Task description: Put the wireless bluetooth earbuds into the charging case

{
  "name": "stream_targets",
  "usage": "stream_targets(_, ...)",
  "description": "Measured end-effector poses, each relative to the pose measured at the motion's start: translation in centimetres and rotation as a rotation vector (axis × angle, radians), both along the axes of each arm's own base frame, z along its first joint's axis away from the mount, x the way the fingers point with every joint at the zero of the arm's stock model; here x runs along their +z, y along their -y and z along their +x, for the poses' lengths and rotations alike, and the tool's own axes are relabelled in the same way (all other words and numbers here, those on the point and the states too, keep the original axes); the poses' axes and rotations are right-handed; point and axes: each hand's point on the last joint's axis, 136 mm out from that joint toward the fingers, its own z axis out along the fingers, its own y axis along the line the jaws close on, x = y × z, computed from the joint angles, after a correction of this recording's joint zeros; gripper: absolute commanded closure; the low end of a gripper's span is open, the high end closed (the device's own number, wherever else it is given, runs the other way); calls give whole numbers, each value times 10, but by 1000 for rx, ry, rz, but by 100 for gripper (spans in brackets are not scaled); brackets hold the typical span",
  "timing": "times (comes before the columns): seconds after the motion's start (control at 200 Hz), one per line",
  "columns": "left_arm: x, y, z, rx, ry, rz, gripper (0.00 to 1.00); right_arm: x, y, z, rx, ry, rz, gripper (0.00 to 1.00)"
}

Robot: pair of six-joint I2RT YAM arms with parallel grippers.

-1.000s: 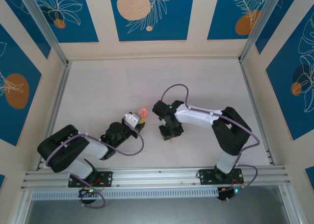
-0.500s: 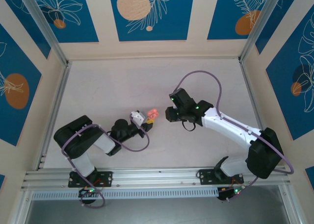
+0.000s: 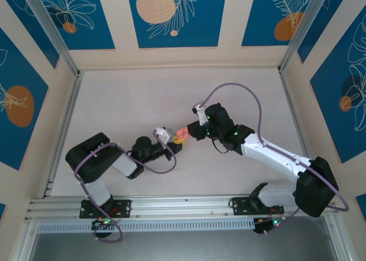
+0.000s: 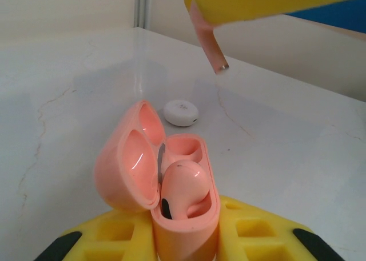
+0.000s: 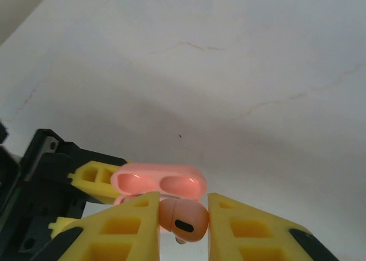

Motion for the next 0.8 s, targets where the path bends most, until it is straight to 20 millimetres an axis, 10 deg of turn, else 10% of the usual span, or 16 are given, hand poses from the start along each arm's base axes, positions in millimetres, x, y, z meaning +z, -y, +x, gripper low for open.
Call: stream_targets(0.8, 17, 3, -1, -12, 16, -43, 76, -6, -2, -2, 66, 35, -18, 76)
